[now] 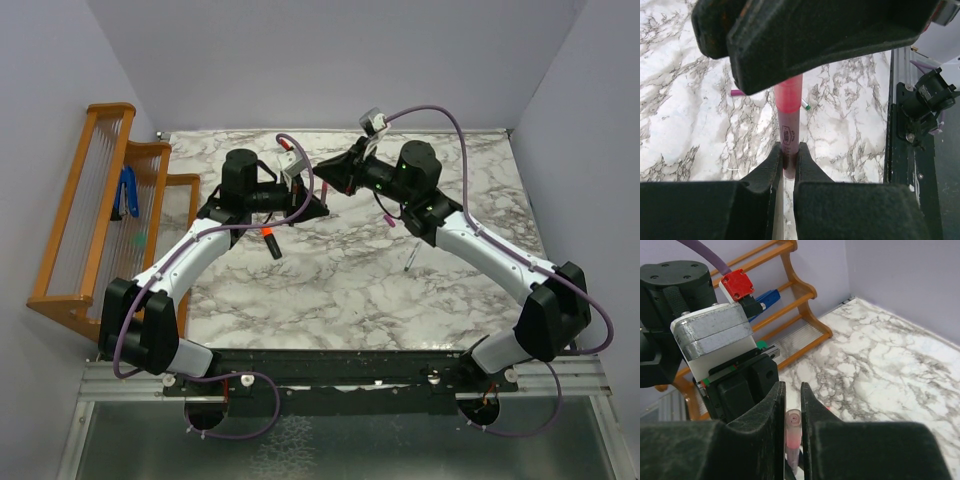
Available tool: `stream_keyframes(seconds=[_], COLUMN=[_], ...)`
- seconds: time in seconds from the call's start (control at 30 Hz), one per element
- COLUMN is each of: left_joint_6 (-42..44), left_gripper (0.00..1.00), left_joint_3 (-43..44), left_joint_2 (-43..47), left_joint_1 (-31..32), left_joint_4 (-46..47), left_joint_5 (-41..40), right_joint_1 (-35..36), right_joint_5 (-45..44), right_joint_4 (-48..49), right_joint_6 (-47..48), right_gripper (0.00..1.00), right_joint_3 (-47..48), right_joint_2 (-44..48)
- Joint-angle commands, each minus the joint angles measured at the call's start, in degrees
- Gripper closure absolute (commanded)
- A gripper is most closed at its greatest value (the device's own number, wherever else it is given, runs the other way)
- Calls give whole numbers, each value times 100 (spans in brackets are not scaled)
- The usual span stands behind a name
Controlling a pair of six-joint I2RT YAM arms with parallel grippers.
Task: Insert the pens into the pen caps
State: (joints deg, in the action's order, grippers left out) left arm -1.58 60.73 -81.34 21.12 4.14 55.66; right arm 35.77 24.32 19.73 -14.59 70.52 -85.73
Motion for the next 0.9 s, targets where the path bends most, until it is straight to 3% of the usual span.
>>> stream_keyframes(seconds=[0.0,0.17,0.47,0.87], left_joint_6=[132,132,423,-2], left_gripper=[100,100,100,100], left_joint_3=[147,216,546,996], left_joint_2=[-30,-18,33,43], left_joint_1=[21,19,-23,-207], left_joint_4=[-64,-135,-229,582], left_joint_5=[-39,-111,-418,-793], right_joint_1=[-8,-6,-9,0], right_joint_5=[230,372,678,1103], right_joint_4=[-101,-189,-282,17], right_joint_6=[-20,-53,-139,-412], right_gripper=[90,99,100,100], right_joint_3=[172,146,-206,-988], right_joint_2=[-124,-176,-215,-286])
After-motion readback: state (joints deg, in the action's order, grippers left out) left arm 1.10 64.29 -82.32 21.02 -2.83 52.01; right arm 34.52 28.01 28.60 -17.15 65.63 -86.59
